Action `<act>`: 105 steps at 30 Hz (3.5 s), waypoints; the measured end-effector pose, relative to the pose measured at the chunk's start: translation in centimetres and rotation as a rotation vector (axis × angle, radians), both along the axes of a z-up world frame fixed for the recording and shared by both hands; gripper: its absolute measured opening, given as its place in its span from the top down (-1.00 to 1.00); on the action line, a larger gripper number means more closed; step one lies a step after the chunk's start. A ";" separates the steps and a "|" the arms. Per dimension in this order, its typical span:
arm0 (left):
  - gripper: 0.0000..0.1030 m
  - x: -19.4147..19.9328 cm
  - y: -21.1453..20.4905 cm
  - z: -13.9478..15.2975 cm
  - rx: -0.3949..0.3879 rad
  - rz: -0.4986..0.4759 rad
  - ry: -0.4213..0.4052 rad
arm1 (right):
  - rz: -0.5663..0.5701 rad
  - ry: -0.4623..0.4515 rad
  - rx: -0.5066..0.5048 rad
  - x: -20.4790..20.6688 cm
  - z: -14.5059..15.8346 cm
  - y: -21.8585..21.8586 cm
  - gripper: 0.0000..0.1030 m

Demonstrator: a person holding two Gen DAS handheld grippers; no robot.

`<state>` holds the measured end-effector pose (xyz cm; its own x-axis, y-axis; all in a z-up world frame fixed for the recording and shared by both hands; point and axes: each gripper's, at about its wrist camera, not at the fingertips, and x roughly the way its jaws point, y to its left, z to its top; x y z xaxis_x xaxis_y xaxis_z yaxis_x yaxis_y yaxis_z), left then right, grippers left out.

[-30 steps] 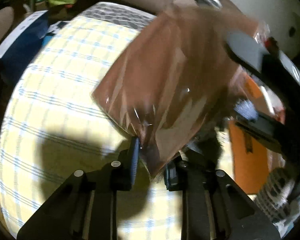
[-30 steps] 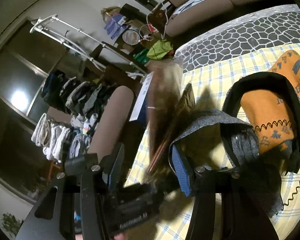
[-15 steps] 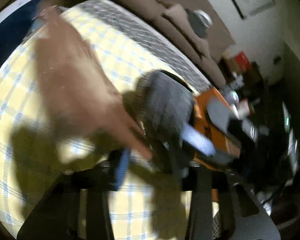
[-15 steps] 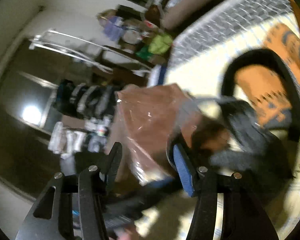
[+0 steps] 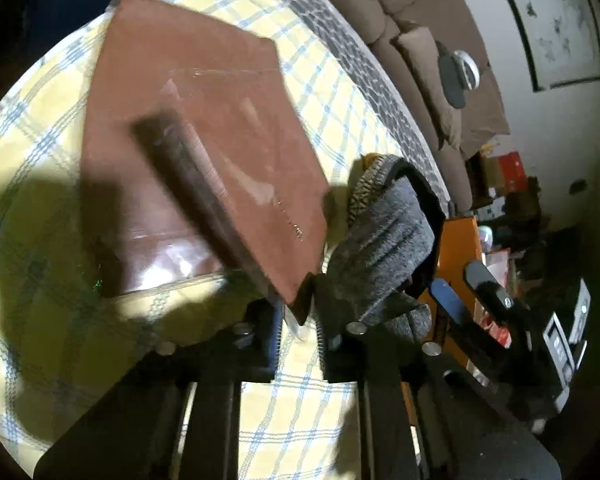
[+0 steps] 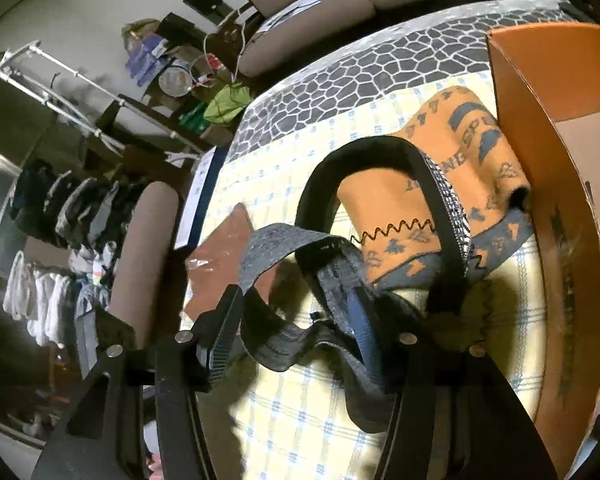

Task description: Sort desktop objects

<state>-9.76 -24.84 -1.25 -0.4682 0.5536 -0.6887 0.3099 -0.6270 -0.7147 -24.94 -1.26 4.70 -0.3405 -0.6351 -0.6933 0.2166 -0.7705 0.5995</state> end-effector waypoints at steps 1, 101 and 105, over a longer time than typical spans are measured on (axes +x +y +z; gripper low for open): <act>0.86 0.1 -0.2 -0.1 0.015 0.008 -0.004 | 0.016 0.008 0.002 0.3 0.2 -0.4 -0.11; 0.90 0.4 7.4 15.1 0.015 -0.117 0.407 | -0.180 0.401 0.008 8.9 15.0 11.7 0.76; 0.90 0.6 8.3 14.8 -0.020 -0.123 0.387 | -0.126 0.339 0.122 8.1 12.4 9.3 0.26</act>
<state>-9.17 -16.55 13.59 -0.6262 0.6102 -0.4852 -0.0582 -0.6572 -0.7514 -16.79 8.04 17.09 -0.6335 -0.4931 -0.5963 0.2856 -0.8652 0.4120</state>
